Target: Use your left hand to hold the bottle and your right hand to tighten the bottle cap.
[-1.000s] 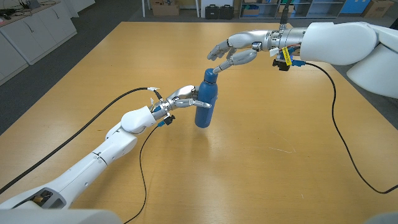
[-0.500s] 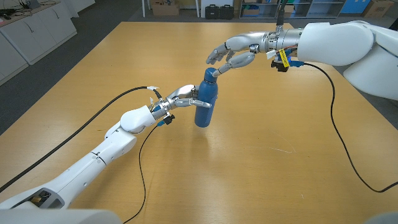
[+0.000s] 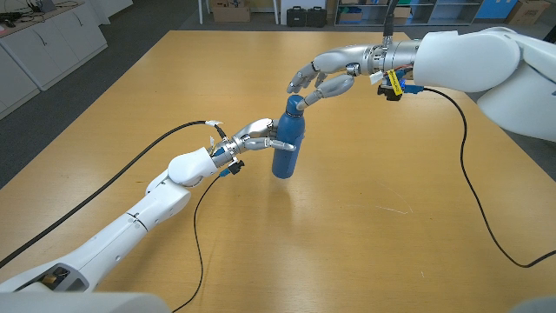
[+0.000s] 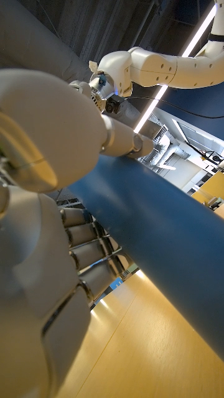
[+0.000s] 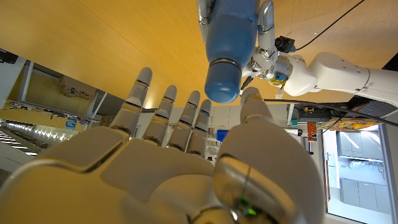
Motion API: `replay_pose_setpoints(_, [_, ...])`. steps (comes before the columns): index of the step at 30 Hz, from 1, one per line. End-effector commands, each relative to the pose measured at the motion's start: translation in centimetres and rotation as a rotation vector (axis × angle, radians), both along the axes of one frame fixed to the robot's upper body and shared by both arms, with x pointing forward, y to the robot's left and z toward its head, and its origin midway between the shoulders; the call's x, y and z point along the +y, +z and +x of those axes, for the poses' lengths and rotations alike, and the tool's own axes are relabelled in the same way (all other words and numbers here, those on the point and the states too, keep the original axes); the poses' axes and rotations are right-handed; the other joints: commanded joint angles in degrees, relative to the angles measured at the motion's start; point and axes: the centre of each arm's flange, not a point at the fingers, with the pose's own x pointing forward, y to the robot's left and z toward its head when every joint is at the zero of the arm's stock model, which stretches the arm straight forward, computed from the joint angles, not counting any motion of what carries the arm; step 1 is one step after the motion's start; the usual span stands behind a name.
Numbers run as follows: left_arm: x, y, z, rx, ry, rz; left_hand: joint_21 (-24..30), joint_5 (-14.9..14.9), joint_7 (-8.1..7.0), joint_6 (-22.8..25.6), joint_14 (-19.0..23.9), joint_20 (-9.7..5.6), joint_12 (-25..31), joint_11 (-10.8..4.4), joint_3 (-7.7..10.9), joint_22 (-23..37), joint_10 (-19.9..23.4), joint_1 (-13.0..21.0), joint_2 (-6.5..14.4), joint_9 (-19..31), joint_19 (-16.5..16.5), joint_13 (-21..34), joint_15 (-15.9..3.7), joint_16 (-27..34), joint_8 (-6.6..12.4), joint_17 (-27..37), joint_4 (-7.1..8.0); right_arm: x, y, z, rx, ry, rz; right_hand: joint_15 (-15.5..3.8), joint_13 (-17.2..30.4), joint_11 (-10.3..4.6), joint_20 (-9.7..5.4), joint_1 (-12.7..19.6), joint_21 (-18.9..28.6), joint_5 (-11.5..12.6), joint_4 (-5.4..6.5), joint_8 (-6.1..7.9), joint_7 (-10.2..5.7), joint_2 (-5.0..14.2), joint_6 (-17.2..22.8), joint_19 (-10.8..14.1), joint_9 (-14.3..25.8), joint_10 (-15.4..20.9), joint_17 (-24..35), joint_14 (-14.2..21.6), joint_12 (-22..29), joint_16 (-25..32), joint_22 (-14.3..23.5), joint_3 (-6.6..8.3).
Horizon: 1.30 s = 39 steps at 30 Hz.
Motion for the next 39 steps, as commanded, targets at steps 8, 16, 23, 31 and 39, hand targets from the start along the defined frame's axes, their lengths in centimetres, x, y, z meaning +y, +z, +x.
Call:
replay_pose_setpoints(8, [0.0, 0.0, -0.1, -0.001, -0.004, -0.006, 0.25, 0.35, -7.85, 8.62, 0.71, -5.02, -0.21, -4.83, 4.06, 0.27, 5.29, 7.81, 10.48, 0.19, 0.20, 0.31, -8.95, -0.28, 0.37, 0.15, 4.25, 0.5, -0.5, -0.1, -0.025, -0.025, -0.015, -0.07, 0.29, -0.21, -0.08, 1.66, -0.09, 0.73, -0.09, 0.07, -0.25, 0.24, 0.30, 0.74, 0.31, 0.22, 0.10, 0.83, 0.09, 0.12, 0.19, 0.91])
replay_pose_setpoints(16, [-0.2, 0.1, -0.1, -0.003, -0.008, -0.004, 0.27, 0.36, -7.90, 8.63, 0.67, -5.00, -0.23, -4.85, 4.05, 0.27, 5.36, 7.72, 10.48, 0.20, 0.19, 0.36, -8.93, -0.35, 0.33, 0.15, 4.24, 0.7, -0.7, 0.1, -0.051, -0.051, -0.012, -0.68, 0.34, -0.91, -0.43, 2.14, 0.25, 0.88, 0.11, 0.44, -0.81, 0.27, 1.66, 2.35, 0.34, 1.45, 0.18, 2.45, 0.47, 0.68, 0.19, 1.08])
replay_pose_setpoints(23, [-0.3, 0.0, -0.1, 0.000, -0.007, -0.005, 0.28, 0.36, -7.84, 8.61, 0.67, -4.98, -0.27, -4.72, 4.06, 0.28, 5.38, 7.65, 10.53, 0.21, 0.18, 0.39, -8.94, -0.39, 0.28, 0.16, 4.24, 0.7, -0.9, 0.1, -0.058, -0.052, -0.006, -1.41, 0.32, -1.64, -1.16, 2.74, 0.22, 1.09, 0.22, 0.91, -1.36, 0.43, 3.27, 2.97, 0.36, 3.03, 0.24, 3.55, 0.92, 1.04, 0.17, 1.33])
replay_pose_setpoints(31, [-0.5, 0.1, -0.3, -0.003, -0.003, 0.004, 0.30, 0.37, -7.78, 8.74, 0.68, -4.99, -0.32, -4.73, 4.07, 0.28, 5.37, 7.58, 10.60, 0.22, 0.21, 0.43, -8.93, -0.43, 0.29, 0.18, 4.25, 1.1, -0.9, 0.0, -0.053, -0.052, -0.011, -4.02, 0.03, -3.19, -3.18, 4.11, 0.56, 1.44, 0.71, 3.49, -3.73, 0.86, 11.25, 6.40, 0.36, 12.01, 0.68, 9.39, 3.11, 3.51, 0.15, 1.43])
replay_pose_setpoints(39, [-0.4, 0.4, -0.9, -0.024, 0.027, -0.001, 0.46, 0.42, -7.82, 9.03, 0.98, -5.05, -0.29, -4.73, 4.20, 0.29, 5.63, 7.65, 10.90, 0.23, 0.54, 0.47, -9.06, -0.35, 0.34, 0.23, 4.22, 1.7, -0.5, 0.2, -0.028, -0.081, -0.038, -5.73, -0.60, -3.34, -5.12, 4.55, 1.48, 1.00, 1.85, 6.14, -4.25, 4.67, 19.56, 10.35, 0.04, 19.95, 1.27, 15.10, 4.28, 6.01, 0.24, 1.96])
